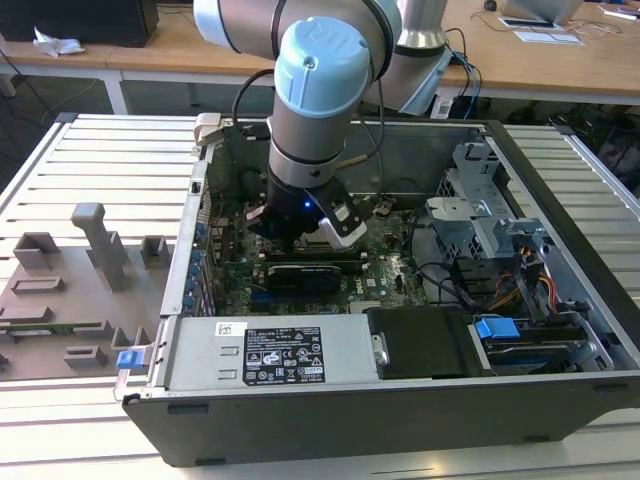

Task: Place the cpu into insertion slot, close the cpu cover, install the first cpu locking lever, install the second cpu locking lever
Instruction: 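Install the second cpu locking lever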

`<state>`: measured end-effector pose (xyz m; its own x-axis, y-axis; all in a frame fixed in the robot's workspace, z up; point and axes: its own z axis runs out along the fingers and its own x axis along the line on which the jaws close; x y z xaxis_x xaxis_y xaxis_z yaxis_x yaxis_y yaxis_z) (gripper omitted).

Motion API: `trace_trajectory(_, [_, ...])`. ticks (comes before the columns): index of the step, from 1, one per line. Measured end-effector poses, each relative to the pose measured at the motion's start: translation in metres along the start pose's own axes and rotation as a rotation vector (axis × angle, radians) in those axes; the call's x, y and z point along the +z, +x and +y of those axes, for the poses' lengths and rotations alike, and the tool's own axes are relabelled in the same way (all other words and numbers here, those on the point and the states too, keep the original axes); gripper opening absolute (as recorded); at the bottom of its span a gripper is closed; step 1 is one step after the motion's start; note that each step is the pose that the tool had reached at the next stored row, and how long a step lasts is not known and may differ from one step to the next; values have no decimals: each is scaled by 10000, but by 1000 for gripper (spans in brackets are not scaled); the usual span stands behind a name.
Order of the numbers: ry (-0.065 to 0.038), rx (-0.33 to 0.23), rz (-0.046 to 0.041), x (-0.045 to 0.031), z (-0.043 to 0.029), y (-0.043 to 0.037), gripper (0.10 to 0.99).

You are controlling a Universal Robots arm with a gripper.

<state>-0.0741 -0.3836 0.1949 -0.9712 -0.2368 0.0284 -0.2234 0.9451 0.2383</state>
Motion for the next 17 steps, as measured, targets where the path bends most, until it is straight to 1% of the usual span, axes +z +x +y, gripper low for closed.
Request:
trace_trajectory(5, [10,-25,-5,-11,-38,10,106])
trace_trajectory(11, [11,-29,-12,-28,-51,14,106])
trace_trajectory(14, [11,-30,-16,-87,-37,16,106])
trace_trajectory(16, [23,-29,-13,-194,-11,19,106])
trace_trajectory(17, [101,-22,3,-221,18,-2,106])
